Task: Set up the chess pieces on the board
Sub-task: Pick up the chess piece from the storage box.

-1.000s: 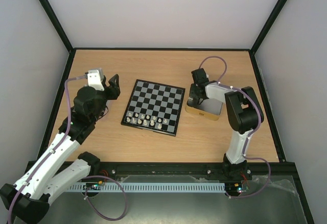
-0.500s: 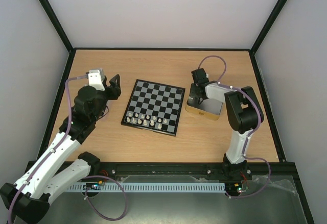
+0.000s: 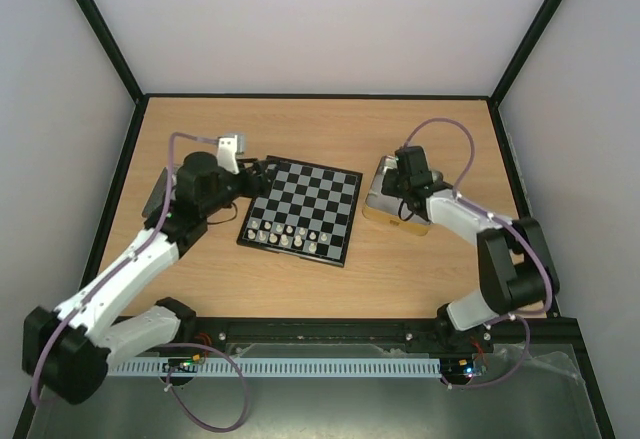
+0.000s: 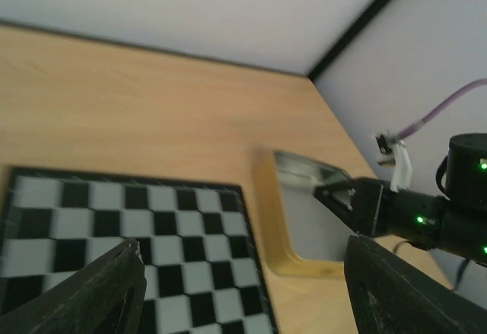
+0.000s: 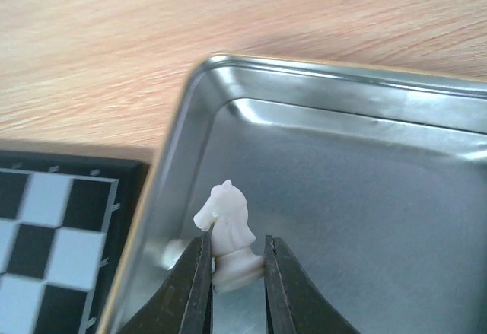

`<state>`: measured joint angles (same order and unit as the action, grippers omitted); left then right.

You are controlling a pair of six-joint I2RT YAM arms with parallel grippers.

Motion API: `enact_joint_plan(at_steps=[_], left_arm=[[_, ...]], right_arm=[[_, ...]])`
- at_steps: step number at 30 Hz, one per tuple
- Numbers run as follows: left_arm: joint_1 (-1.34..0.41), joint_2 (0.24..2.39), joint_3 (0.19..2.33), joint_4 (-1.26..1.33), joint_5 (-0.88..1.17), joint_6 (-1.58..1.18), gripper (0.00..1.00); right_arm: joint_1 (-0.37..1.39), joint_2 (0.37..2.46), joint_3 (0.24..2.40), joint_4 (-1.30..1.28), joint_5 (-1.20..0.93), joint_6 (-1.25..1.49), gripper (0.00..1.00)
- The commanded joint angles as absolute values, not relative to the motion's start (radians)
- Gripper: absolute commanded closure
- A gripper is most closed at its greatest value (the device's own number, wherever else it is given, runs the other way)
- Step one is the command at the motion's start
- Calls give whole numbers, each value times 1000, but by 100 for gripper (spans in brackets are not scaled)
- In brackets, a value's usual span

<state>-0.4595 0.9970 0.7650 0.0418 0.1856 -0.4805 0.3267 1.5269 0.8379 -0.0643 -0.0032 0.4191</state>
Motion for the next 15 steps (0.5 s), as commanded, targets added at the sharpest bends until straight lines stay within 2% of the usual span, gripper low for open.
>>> enact_joint_plan(at_steps=[1,8,15], left_arm=[[-467,1158,852,120,494,-660,27],[-515,1418,966,192,680,-833,28],[-535,1597,1081,205,774,-913,29]], right_arm=[[337,1400,754,42,-119,418,86],[389,1224,656,157,-341,391,84],[468,1213,655,172,-448,347,84]])
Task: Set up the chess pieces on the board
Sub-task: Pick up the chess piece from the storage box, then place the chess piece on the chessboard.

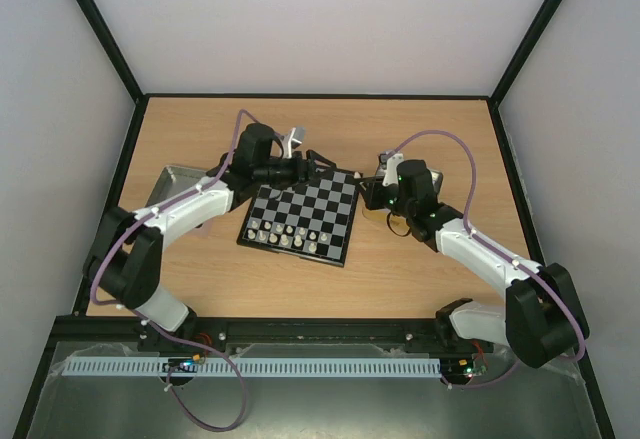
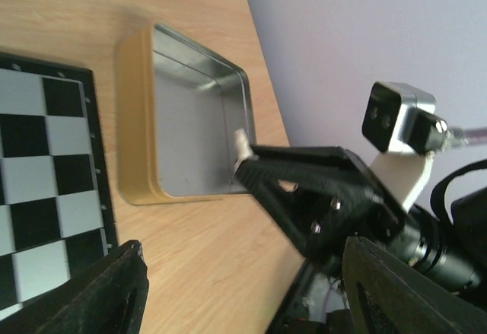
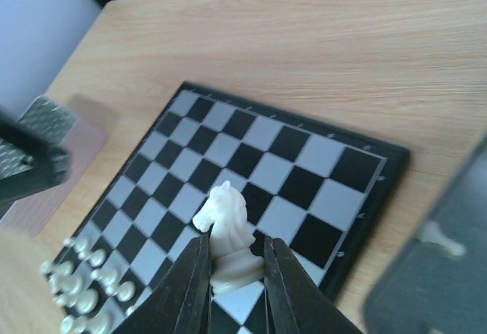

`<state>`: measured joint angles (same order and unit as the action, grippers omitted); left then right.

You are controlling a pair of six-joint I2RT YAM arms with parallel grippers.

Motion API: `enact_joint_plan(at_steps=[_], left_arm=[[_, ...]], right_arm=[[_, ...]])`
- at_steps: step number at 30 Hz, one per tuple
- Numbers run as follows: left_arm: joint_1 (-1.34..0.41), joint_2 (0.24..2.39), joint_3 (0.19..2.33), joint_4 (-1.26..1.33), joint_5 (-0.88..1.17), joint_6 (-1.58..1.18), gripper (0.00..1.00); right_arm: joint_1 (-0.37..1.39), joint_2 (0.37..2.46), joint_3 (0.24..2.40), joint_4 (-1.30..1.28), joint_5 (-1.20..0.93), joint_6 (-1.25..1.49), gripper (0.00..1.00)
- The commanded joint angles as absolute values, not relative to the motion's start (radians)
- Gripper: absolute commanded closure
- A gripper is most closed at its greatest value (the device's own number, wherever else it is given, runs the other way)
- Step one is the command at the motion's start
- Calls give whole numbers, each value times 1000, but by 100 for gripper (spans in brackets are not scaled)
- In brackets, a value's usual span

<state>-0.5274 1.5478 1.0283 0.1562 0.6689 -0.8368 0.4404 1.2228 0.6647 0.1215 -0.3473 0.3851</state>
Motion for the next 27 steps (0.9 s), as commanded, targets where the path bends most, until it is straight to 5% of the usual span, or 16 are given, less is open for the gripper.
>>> enact_joint_plan(at_steps=[1,8,27], left_arm=[[-536,1605,1082,214,783,-921,29],[-548,1654,1082,212,818,-961,34],[-562,1711,1069,279,839,-1011,79]], right_arm=[[475,1209,653,181,-468,346,84],[505,1207,645,213,-531,335,84],[506,1246,652,213,-605,330,83]])
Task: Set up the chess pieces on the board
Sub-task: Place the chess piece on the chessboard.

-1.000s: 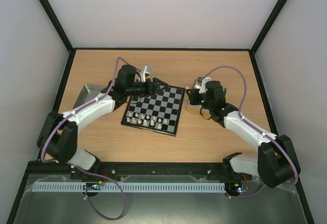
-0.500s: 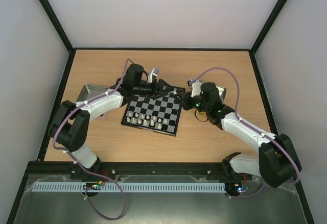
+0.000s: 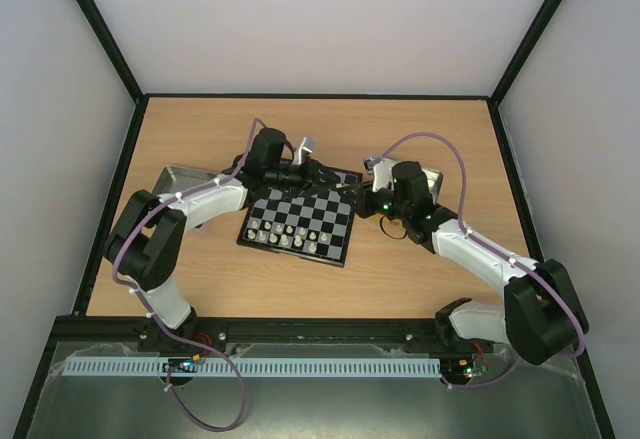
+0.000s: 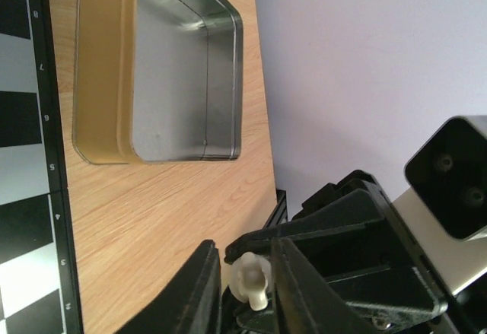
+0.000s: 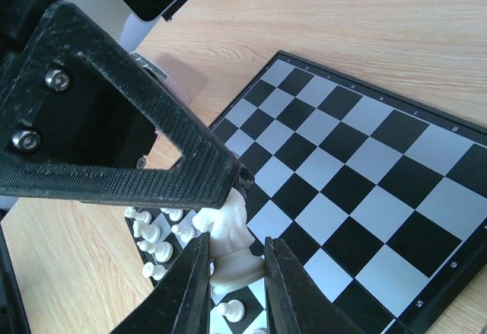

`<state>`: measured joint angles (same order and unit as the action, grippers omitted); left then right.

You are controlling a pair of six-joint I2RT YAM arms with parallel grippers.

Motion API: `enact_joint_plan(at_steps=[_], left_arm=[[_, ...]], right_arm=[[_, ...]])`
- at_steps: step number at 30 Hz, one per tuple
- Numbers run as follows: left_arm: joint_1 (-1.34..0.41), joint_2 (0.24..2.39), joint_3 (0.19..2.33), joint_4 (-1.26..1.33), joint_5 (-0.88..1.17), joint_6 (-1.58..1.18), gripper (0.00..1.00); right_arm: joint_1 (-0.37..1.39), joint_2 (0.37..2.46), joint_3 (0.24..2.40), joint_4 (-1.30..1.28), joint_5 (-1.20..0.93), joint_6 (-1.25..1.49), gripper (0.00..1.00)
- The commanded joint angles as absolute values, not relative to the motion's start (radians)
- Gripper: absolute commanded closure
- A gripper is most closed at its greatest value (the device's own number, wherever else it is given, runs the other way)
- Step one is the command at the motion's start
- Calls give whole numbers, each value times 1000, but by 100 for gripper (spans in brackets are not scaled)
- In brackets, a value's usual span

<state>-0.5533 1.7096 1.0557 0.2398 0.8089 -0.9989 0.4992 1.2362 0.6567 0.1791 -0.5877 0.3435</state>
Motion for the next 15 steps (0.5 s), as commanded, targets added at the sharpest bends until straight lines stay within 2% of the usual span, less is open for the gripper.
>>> enact_joint_plan(at_steps=[1,13,15], left_arm=[[-563,1708,1067,282,838,-1009,81],[-578,1692,1047,298,852,-1018,92],[-579,1690,1047,295,852,-1011,96]], right_arm=[[507,1248,652,211,-604,330,83],[507,1253,662,202,-582,330,83],[508,1255,665,200,-581,333,80]])
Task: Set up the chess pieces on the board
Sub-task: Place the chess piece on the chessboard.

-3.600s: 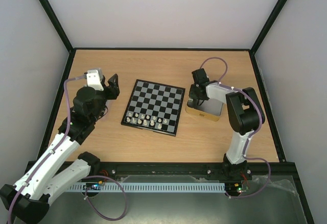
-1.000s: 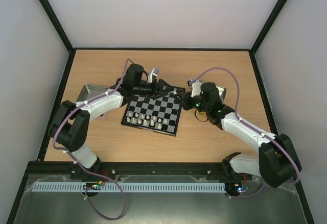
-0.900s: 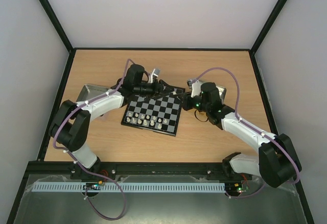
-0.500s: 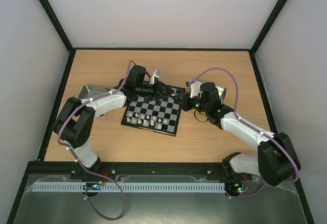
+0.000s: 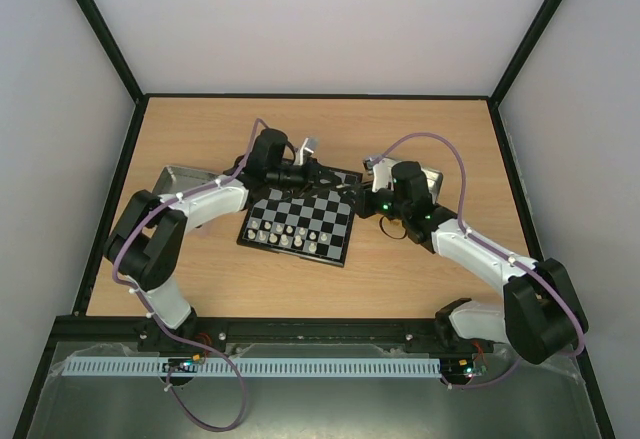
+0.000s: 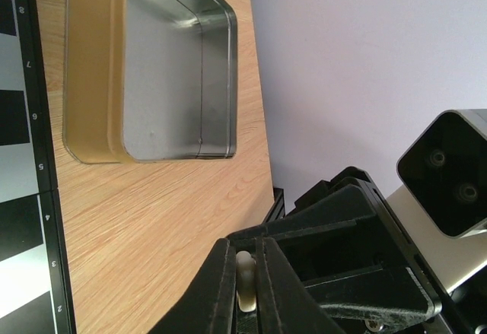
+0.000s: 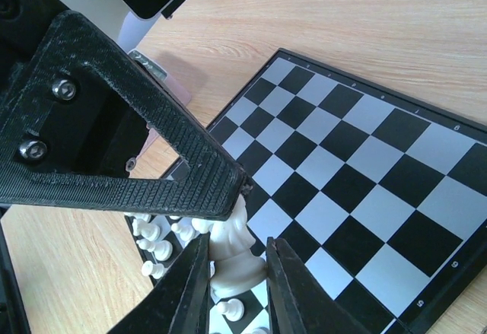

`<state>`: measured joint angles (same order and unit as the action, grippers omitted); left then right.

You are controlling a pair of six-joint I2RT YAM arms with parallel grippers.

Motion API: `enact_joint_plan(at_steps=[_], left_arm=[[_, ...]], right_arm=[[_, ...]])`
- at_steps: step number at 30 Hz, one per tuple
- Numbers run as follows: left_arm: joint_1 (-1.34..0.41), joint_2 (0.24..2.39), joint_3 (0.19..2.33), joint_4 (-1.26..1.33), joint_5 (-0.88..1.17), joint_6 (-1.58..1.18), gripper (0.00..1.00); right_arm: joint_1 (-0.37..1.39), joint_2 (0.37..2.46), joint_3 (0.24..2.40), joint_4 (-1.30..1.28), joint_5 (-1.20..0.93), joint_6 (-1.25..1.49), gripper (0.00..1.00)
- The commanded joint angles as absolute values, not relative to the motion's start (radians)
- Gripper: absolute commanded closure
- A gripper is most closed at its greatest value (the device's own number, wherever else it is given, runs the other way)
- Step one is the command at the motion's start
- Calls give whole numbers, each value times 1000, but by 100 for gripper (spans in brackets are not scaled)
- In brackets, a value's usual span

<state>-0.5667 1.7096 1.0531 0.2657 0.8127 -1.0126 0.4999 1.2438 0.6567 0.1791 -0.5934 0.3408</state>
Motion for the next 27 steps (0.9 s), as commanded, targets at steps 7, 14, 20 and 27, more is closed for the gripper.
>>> enact_joint_plan(at_steps=[7,14,20,27], left_arm=[[-572,1646,1050,157,747,-893,98],[-549,1537,1048,-61,493,-733,98],[-575,1447,1035,-212,209,-579,98],[-799,1375,1030,-313,-114,-453,98]], right_arm=[[508,1275,713,99,-592,283,49],[508,1183,653,167,-478,303,28],[507,1125,629,190,-181,406,24],[505,1099,603,146,205,626,24]])
